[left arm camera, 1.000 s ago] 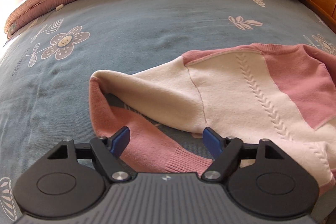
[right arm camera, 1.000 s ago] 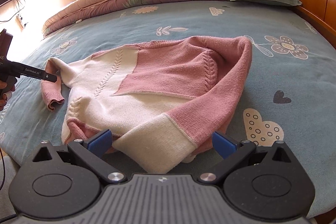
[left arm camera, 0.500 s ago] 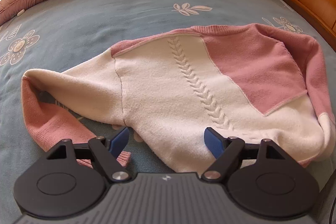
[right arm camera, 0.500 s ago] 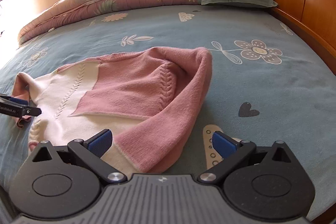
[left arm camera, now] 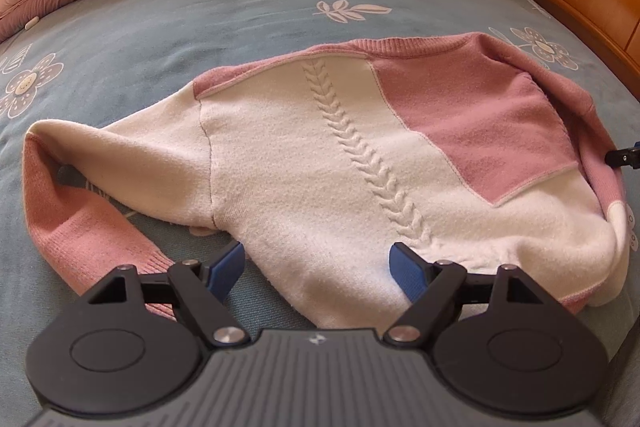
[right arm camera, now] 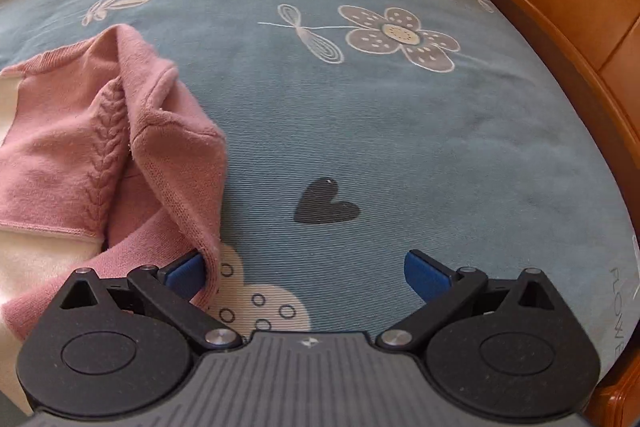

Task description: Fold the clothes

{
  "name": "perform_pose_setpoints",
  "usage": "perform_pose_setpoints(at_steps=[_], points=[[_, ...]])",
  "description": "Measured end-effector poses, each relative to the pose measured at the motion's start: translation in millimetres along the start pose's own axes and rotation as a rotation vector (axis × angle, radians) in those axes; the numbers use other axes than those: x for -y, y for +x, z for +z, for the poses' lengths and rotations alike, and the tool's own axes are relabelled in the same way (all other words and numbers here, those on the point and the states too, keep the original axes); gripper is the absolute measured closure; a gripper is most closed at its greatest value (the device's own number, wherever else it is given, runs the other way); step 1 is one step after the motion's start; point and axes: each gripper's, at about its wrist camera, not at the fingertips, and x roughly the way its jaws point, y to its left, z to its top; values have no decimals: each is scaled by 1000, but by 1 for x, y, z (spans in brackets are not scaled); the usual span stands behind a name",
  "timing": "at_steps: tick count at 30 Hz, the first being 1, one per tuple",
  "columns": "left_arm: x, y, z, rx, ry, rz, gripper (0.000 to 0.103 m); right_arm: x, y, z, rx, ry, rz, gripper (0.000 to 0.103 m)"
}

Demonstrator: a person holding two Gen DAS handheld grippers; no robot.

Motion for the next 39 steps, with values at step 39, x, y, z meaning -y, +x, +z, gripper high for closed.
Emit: perform_pose_setpoints(at_steps=[39], points=[[7,-20,-8,6,19,-4,19,29,19,-9,-165,-388,-249,0]])
